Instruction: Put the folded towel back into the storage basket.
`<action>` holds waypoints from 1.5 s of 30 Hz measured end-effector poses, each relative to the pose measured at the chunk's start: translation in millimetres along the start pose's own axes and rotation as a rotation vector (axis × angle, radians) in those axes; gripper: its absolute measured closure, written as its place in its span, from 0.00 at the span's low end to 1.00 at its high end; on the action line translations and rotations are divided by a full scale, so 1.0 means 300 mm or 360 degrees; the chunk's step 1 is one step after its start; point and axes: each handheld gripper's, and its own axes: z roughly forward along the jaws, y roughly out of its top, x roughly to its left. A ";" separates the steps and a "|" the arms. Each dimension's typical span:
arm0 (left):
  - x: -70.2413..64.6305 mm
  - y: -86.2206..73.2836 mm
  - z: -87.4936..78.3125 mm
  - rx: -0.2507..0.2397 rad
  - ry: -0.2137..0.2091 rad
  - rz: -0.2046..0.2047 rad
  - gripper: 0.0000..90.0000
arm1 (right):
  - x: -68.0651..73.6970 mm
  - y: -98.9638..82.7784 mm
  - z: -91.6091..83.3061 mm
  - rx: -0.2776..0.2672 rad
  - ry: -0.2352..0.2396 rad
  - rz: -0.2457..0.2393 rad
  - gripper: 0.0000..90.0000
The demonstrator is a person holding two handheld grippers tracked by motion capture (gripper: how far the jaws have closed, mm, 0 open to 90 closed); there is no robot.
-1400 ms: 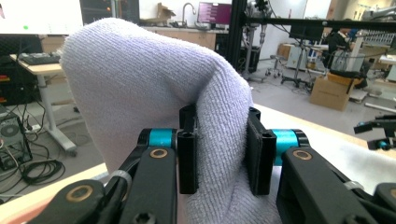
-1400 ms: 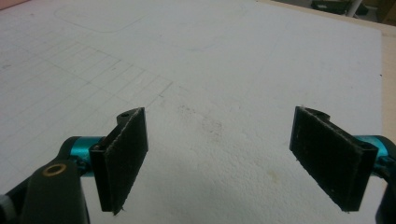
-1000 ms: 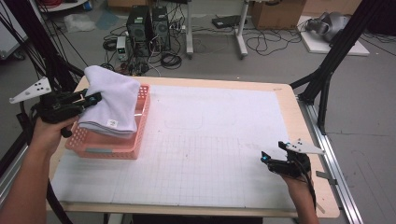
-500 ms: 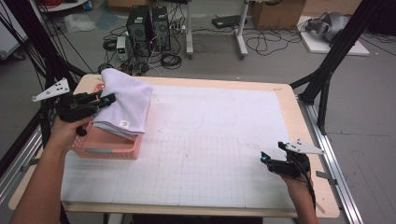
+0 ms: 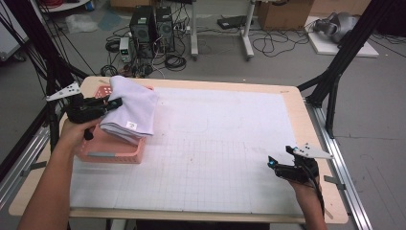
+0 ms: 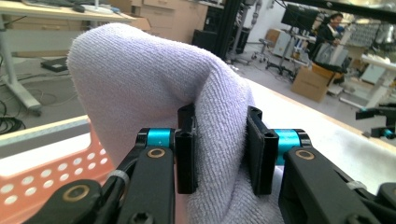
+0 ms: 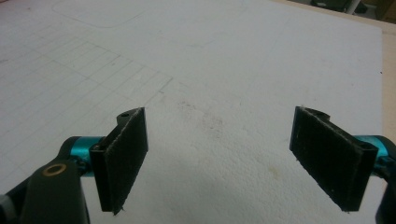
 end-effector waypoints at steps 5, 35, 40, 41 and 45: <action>0.017 0.001 -0.020 0.0017 0.0045 -0.0004 0.76 | -0.002 0.000 -0.003 -0.0003 -0.0005 -0.0001 0.20; 0.055 -0.019 -0.092 0.0126 0.0684 -0.0069 0.39 | -0.001 0.000 -0.005 -0.0005 0.0001 0.0002 0.20; 0.027 -0.008 -0.096 0.0075 0.0648 -0.0048 0.38 | 0.003 0.001 -0.001 -0.0001 0.0005 -0.0002 0.20; 0.019 -0.007 -0.095 0.0056 0.0636 -0.0049 0.37 | 0.002 0.002 0.000 -0.0006 0.0005 -0.0012 0.20; -0.019 -0.010 -0.075 0.0019 0.0603 -0.0035 0.32 | 0.003 0.003 -0.002 -0.0004 0.0005 -0.0006 0.20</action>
